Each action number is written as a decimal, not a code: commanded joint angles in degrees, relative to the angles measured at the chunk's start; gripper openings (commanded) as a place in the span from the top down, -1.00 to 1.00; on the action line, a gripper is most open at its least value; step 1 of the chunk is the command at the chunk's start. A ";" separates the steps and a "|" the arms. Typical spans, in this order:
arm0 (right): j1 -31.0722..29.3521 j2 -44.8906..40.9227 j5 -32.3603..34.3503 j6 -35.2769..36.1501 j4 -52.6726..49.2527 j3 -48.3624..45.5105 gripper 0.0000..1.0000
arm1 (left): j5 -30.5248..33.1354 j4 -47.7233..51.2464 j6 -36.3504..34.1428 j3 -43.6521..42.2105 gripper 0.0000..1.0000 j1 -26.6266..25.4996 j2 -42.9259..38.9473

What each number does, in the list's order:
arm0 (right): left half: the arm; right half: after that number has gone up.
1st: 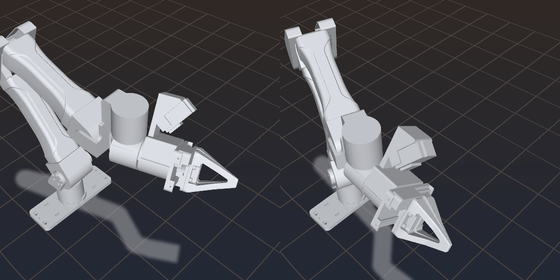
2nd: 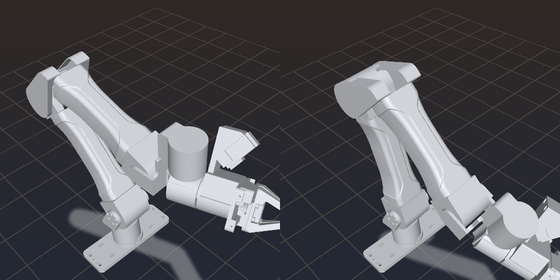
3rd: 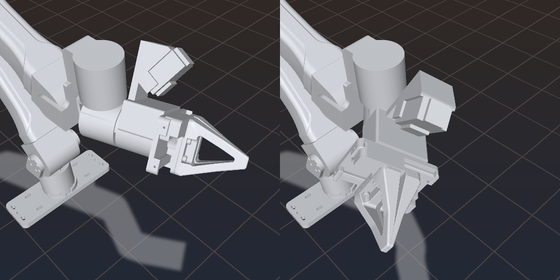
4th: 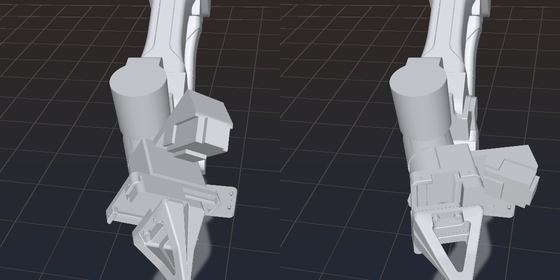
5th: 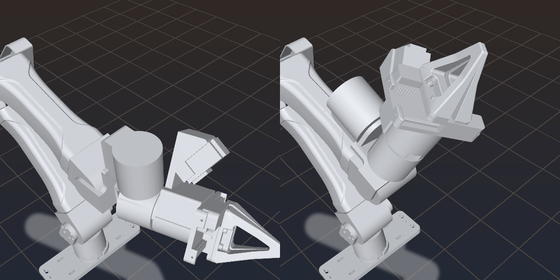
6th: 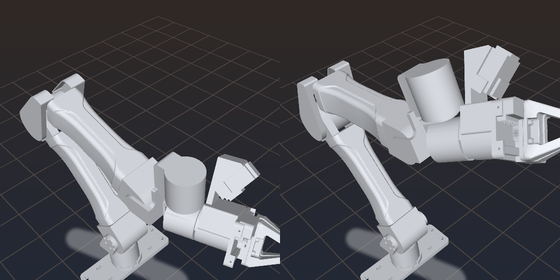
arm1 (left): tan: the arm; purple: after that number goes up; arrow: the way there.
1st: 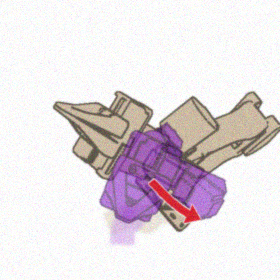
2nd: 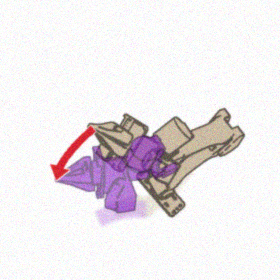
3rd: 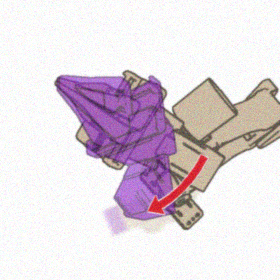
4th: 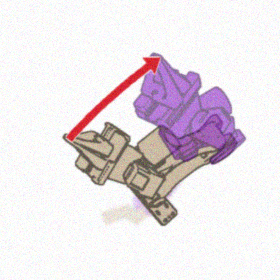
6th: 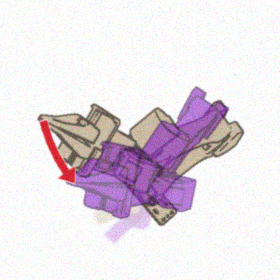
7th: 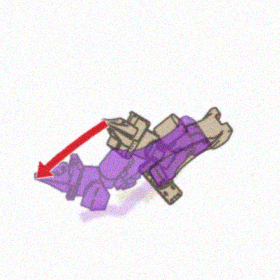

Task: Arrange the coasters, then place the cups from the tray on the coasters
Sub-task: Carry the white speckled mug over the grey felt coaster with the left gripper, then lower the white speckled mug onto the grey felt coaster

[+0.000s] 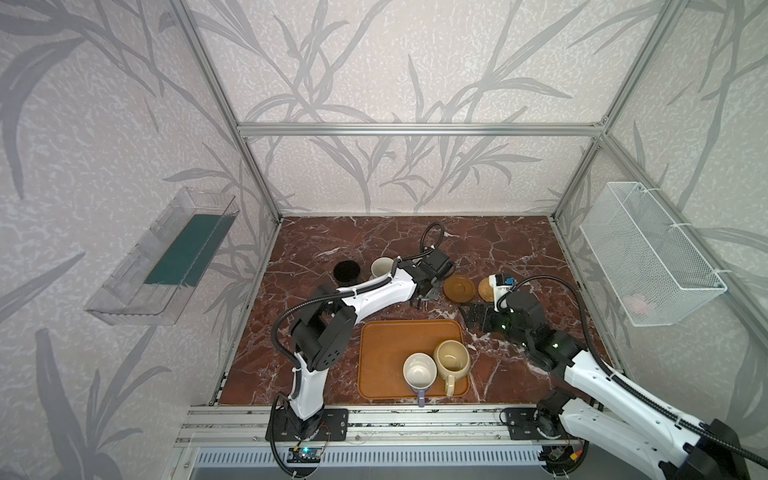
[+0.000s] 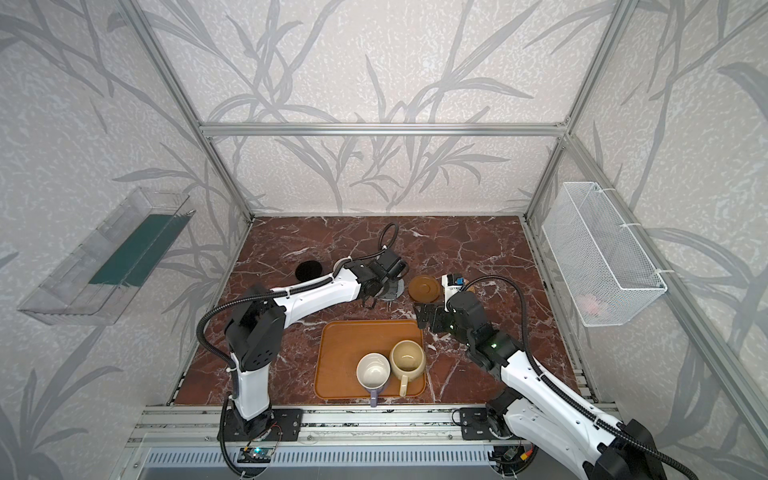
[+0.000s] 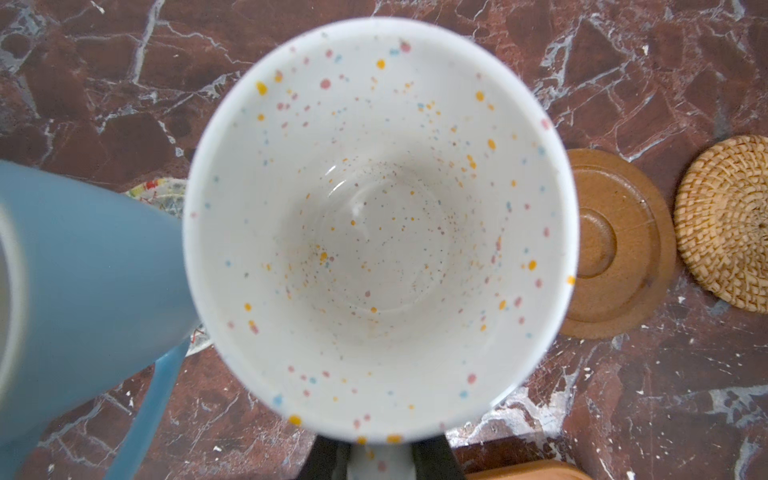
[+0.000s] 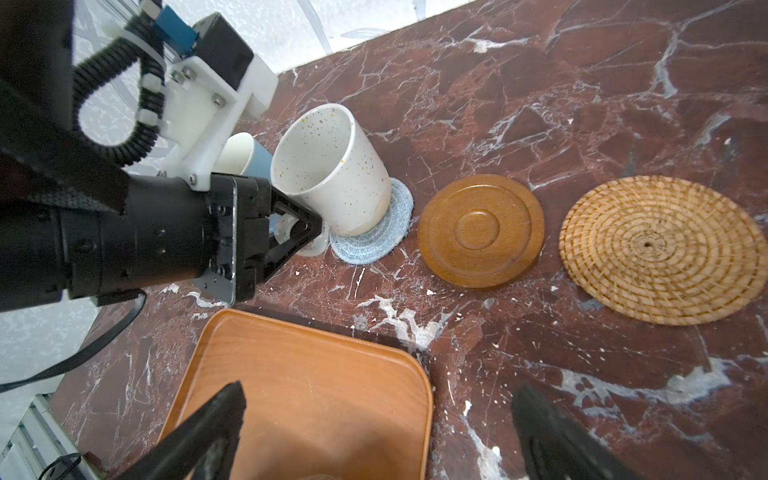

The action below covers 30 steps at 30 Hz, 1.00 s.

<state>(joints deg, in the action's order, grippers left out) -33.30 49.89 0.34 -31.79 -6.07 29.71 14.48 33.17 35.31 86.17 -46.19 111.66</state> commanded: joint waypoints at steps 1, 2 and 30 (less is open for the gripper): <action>0.34 0.25 -0.34 -0.71 0.81 -0.62 -0.98 | 2.22 -2.34 1.69 2.27 1.00 0.13 -0.40; 0.34 0.38 -0.47 -0.86 0.94 -0.62 -0.98 | 2.23 -2.47 1.86 1.87 1.00 0.14 -0.41; 0.33 2.76 -0.34 -1.61 2.09 -0.71 -0.98 | 0.28 -2.12 4.15 -1.28 0.71 0.14 0.23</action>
<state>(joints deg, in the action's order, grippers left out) -33.26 52.29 -0.05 -33.01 -5.37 29.10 13.02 32.77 38.61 84.88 -46.15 112.14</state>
